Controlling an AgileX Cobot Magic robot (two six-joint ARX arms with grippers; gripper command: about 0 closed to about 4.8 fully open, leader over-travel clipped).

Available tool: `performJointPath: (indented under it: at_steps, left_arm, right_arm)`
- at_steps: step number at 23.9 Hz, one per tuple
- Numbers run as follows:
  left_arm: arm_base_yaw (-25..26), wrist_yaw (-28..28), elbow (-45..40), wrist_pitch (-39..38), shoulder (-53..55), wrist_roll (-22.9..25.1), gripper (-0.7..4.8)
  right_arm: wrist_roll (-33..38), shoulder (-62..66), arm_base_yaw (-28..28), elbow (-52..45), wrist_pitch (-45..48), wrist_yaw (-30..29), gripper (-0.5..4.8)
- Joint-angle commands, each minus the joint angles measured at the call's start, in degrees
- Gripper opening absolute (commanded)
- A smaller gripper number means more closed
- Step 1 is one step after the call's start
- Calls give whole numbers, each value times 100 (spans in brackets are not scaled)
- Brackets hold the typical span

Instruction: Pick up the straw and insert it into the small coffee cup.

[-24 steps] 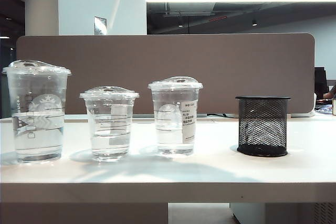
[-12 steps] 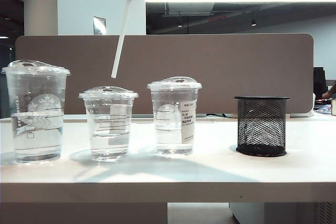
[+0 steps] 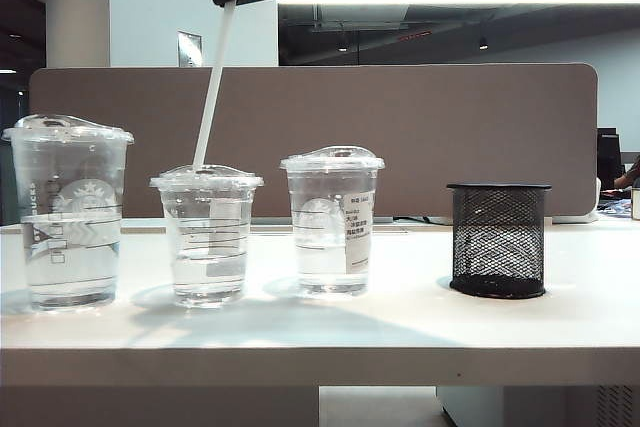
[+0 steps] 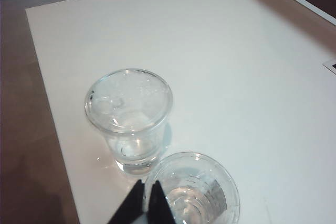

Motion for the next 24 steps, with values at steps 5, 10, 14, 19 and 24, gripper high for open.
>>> performJointPath:
  at_steps: [5,10,14,19,24]
  left_arm:
    - [-4,4,7,107,2,-2,22]
    - [-2,4,7,107,2,-2,22]
    - [-4,4,9,107,2,-2,22]
    - [-4,4,7,111,4,-2,22]
    - [-4,7,7,111,4,-2,22]
  right_arm:
    - [17,-39,13,24,28,192,21]
    - [17,94,15,24,-236,179,22]
    - [17,243,28,24,-175,153,33]
    - [17,389,55,24,188,170,366]
    - [20,111,55,31,232,337,414]
